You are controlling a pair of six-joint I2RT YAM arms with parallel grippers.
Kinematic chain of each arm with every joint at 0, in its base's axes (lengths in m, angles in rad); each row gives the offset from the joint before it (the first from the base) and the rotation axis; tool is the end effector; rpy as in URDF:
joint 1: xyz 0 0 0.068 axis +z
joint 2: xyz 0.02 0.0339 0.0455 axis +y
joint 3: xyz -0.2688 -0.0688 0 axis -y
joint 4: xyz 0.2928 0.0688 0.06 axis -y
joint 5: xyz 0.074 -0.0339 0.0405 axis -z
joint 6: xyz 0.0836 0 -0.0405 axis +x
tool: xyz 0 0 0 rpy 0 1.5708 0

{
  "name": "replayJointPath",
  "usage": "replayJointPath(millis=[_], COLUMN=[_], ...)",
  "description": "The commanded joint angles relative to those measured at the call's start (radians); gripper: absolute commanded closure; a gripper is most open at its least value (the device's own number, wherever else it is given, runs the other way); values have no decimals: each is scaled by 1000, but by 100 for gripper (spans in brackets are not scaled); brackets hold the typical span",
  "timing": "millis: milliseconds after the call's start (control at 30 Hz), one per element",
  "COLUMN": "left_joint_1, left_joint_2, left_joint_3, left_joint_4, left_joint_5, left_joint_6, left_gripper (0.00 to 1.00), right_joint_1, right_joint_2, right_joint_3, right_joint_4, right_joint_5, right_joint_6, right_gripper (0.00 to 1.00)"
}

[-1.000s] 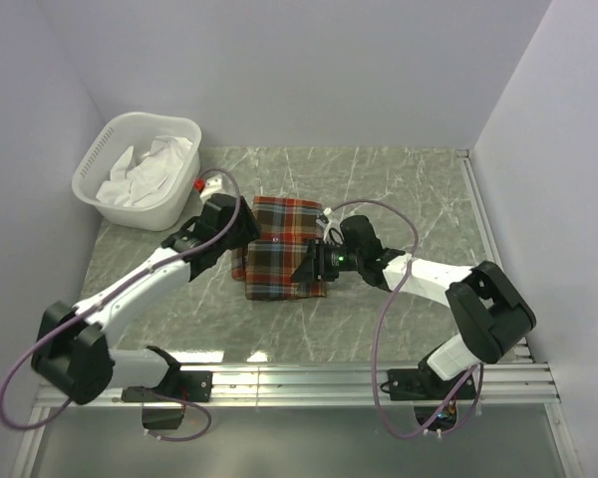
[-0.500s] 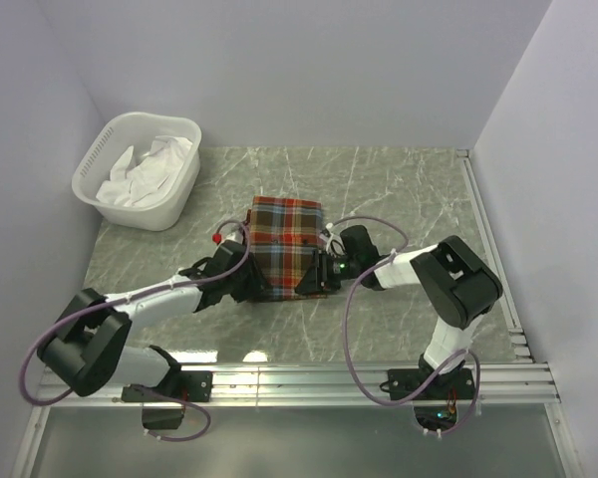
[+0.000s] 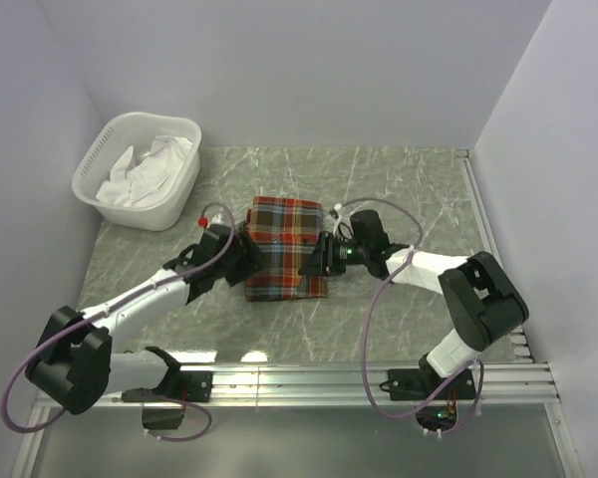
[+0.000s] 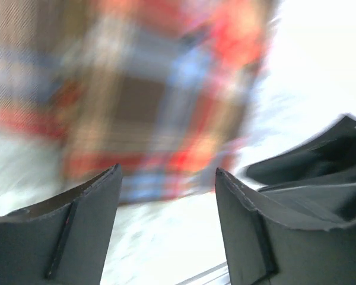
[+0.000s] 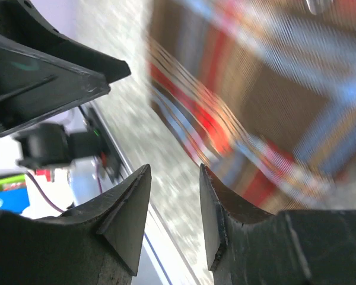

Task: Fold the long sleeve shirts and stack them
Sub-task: Fold the shirt

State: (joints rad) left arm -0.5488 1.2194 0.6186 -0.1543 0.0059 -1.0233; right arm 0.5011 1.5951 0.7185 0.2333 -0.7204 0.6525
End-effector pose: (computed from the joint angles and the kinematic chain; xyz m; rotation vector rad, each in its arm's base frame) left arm 0.2708 -0.1661 0.1418 -0.5759 2.3951 -0.7582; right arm 0.2975 0.2258 0.1135 -0.2655 2.3934 1.3925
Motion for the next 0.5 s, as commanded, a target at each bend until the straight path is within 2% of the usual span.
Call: replayJointPath(millis=[0, 200, 233, 333, 467], left_joint_1=[24, 84, 92, 122, 179], left_joint_2=[58, 305, 366, 454, 569], left_joint_3=[208, 363, 381, 392, 357], left_joint_4=[5, 147, 172, 228, 306], left_joint_5=[-15, 28, 31, 43, 68], left_joint_6=[81, 91, 86, 74, 29], left_gripper=[30, 31, 31, 32, 33], right_joint_1=[-18, -39, -50, -76, -96], right_joint_2=[-26, 181, 212, 330, 427], right_joint_3=[136, 277, 282, 273, 236], right_joint_4=[-14, 102, 169, 316, 382], right_joint_5=[32, 32, 27, 15, 30], right_joint_6=[-18, 61, 81, 171, 207], right_gripper=[53, 53, 53, 53, 53])
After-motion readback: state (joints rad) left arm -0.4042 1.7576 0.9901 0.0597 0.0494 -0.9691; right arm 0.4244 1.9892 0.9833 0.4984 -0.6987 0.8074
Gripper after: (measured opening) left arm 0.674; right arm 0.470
